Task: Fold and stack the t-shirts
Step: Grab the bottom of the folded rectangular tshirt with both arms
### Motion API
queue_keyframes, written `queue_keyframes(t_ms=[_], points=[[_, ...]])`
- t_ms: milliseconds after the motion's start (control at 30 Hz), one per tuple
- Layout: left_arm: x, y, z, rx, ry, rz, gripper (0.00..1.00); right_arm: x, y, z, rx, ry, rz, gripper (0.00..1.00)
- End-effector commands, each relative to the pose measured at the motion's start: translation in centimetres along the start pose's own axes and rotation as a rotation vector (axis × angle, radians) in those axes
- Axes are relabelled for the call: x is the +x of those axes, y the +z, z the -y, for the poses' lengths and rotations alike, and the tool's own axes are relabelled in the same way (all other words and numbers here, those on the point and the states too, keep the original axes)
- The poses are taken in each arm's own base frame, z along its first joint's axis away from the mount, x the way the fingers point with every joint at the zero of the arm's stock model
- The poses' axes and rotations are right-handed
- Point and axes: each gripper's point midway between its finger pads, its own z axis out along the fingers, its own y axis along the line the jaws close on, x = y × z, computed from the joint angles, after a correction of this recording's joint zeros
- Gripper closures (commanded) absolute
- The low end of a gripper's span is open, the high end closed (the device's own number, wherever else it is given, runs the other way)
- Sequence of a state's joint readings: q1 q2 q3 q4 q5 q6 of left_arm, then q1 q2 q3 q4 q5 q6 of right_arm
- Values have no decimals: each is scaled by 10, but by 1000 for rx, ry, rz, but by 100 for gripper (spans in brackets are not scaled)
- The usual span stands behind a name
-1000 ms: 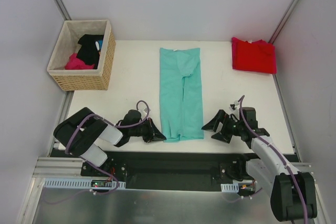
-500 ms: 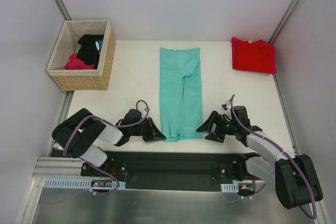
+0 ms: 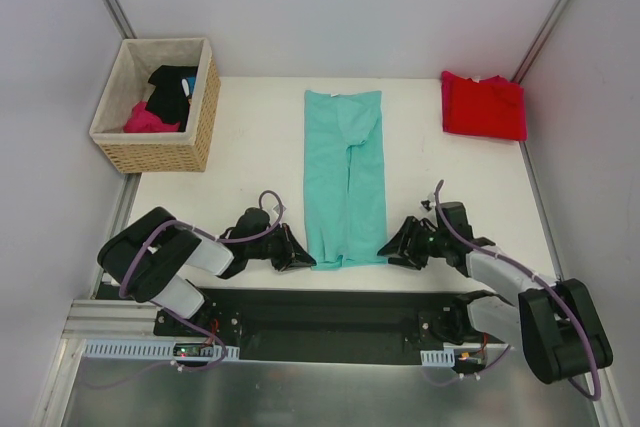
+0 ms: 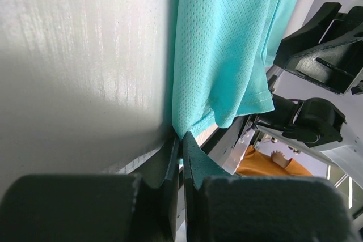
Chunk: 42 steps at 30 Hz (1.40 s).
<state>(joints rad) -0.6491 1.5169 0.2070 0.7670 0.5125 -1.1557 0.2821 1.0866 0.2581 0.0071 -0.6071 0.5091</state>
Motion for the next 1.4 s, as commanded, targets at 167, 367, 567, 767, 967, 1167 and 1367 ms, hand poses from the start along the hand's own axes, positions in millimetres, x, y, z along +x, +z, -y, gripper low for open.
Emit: queue_keyframes(t_ms=[167,367,567,767,967,1167,1367], points=[[0,-1,-23,-88,15,32,100,-7,11,0,24,-19,12,60],[-1,-1,-24,-94,24,35,100,-8,15,-1,29,-23,3,81],[-2,-4,-13,-60,52,43,100,-10,13,-5,28,-33,8,99],[-20,-22,33,-22,169,106,100,-18,-9,-42,20,-154,70,99],[-42,-50,77,-71,293,188,100,-32,-27,-65,47,-205,105,99],[-61,-47,99,-70,330,211,100,-58,-30,-91,35,-234,165,99],[-84,-39,99,-108,325,237,100,-90,-26,-106,62,-237,212,99]])
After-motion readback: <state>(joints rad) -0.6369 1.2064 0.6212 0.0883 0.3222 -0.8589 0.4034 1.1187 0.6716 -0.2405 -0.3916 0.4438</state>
